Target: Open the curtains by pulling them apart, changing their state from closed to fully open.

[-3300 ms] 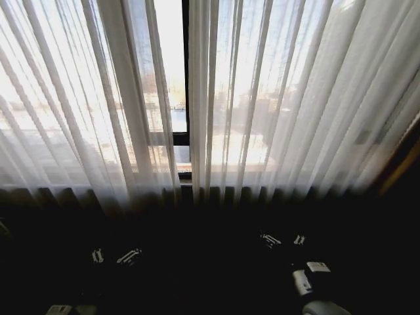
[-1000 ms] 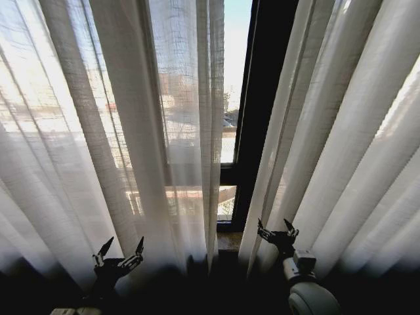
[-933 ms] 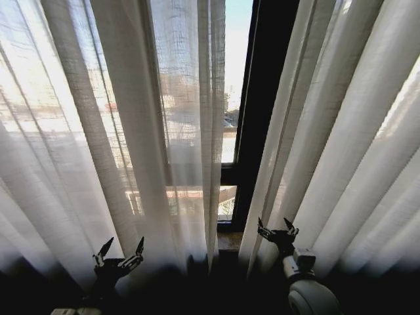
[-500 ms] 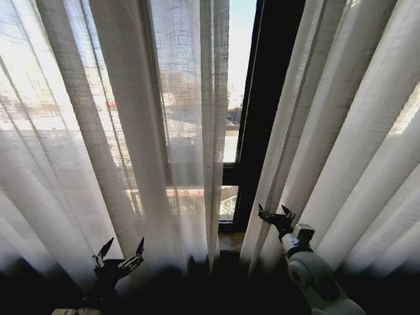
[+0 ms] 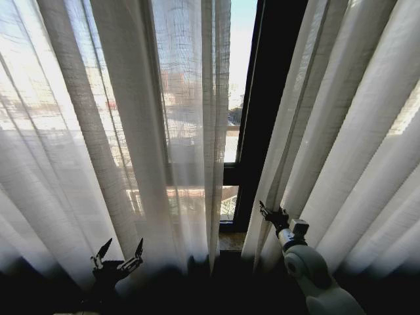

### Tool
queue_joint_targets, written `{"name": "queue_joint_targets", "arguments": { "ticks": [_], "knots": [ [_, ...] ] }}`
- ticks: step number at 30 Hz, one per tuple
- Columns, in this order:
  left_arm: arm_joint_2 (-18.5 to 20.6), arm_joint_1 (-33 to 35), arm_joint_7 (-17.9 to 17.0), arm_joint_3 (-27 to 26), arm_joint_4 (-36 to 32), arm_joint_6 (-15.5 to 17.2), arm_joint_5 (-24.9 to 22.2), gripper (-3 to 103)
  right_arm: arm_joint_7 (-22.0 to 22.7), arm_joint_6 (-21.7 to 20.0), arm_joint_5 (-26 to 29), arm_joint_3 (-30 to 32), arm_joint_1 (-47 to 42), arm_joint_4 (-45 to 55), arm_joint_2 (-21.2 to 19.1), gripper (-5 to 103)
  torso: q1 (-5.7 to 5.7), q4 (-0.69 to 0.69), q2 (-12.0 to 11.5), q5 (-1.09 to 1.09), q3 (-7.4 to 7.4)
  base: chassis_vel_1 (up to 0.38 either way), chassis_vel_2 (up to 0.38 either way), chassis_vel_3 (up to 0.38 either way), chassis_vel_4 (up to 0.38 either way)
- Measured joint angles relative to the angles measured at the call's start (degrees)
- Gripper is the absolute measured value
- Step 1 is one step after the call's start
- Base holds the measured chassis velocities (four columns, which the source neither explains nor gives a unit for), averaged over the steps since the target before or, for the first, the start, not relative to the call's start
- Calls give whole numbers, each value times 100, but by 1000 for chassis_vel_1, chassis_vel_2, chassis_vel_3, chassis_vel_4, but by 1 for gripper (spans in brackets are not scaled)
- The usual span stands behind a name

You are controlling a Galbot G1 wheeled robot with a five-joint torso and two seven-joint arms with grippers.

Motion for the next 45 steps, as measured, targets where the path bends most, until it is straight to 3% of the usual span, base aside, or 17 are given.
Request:
{"name": "queue_joint_targets", "arguments": {
  "ticks": [5,7,9,10,13,45],
  "knots": [
    [0,-10,-1,-19,0,-37,-9,100,2,61,-10,54,-84,91,-9,28,0,-1,0,1,0,0,0,0,0],
    [4,-8,-1,-30,0,-58,-11,100,21,62,-9,58,-93,104,-9,28,0,0,0,1,0,0,0,0,0],
    [12,7,-3,-61,0,-104,-21,100,88,64,-9,100,-113,117,-4,17,0,0,0,0,0,0,0,0,0],
    [12,7,-3,-61,0,-104,-21,100,88,64,-9,100,-113,117,-4,17,0,0,0,0,0,0,0,0,0],
    [-3,20,-4,-62,0,-115,-26,100,104,67,-6,161,-153,158,-2,2,0,0,0,1,0,0,0,0,0],
    [-73,-111,-3,137,1,-77,-40,100,-122,120,17,190,-400,392,-85,0,0,0,1,0,-1,-10,-9,10,7]
  ]
}}
